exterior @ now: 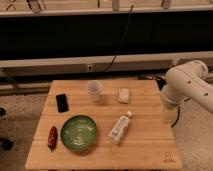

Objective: Move the arm in a circular motion

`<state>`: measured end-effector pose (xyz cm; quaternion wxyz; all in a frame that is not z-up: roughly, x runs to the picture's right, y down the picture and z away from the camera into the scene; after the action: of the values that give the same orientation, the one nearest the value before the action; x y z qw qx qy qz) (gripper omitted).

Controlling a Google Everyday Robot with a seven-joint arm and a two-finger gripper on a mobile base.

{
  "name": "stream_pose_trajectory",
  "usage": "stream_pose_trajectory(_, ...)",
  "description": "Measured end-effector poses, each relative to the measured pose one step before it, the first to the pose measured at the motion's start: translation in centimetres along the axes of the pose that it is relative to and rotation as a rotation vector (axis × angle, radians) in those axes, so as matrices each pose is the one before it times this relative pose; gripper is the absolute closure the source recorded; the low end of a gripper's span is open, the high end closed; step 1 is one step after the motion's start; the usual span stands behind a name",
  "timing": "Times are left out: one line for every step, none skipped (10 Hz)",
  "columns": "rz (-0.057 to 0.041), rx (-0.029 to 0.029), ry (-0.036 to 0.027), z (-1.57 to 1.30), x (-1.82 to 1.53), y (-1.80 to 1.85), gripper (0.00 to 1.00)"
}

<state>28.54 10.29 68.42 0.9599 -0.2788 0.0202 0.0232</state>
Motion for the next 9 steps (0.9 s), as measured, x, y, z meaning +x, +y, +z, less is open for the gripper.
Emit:
stream_pose_trajectory(0.00001,0.00008,0.00015,0.000,0.005,-0.002,0.20)
stream_pose_trajectory(-0.00002,0.00002,-0.00002,0.001,-0.001,0.000,0.20)
stream_pose_trajectory(0.00008,0.00011,-0.00002,-0.001,0.001,-0.003,0.20)
stream_pose_trajectory(-0.00005,0.00003,0.00001,0.000,0.000,-0.001,0.20)
stream_pose_trajectory(0.00001,0.00009,0.00002,-0.002,0.002,-0.001,0.20)
stream_pose_trajectory(-0.00008,-0.00001,0.00000,0.002,-0.002,0.000,0.20)
stream_pose_trajectory(0.00006,-0.00002,0.00000,0.002,0.002,0.000,0.20)
stream_pose_trajectory(-0.00006,0.00003,0.00005,-0.002,0.000,0.000,0.20)
stream_pose_trajectory(-0.00003,0.00011,-0.00005,0.001,-0.003,-0.003,0.20)
